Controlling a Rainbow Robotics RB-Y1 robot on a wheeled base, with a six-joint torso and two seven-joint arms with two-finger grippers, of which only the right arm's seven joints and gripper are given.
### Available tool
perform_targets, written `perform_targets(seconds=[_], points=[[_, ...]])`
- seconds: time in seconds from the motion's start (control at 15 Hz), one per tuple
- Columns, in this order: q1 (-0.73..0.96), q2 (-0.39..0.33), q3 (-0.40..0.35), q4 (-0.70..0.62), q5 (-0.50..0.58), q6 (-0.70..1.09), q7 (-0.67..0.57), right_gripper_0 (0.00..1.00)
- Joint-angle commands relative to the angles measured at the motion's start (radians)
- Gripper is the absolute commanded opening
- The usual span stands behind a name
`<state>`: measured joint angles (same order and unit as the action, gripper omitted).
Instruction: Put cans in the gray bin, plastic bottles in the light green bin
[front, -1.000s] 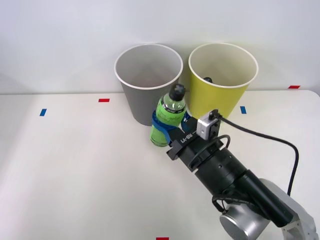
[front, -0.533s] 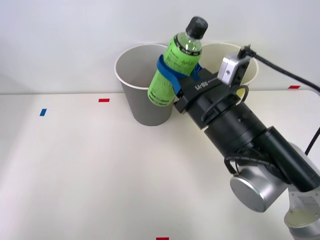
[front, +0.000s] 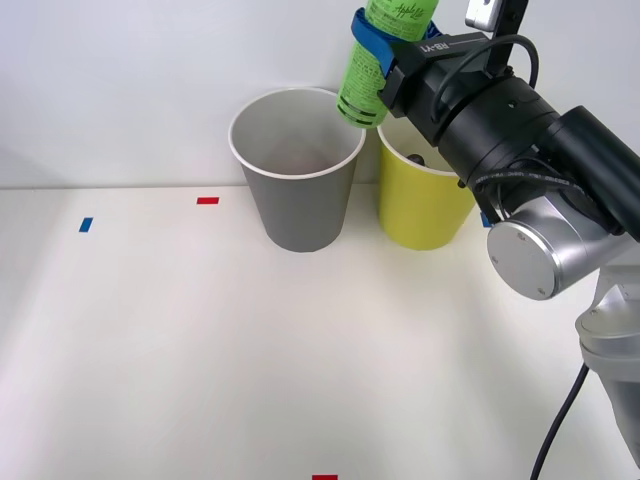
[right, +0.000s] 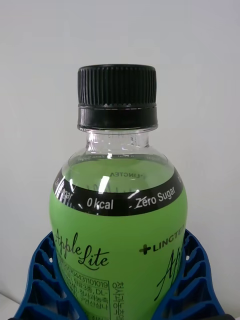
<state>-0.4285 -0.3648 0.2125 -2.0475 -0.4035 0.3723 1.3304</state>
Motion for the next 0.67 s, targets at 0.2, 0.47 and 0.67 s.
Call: perform_targets(seconds=[0.2, 0.47, 0.67], points=[[-0.161, -0.052, 0.004, 0.285, 0.008, -0.088, 0.010, 0.00], [-0.227, -0.138, 0.021, 0.402, 0.011, -0.095, 0.018, 0.00], [-0.227, -0.141, 0.022, 0.461, 0.034, -0.095, 0.027, 0.00]])
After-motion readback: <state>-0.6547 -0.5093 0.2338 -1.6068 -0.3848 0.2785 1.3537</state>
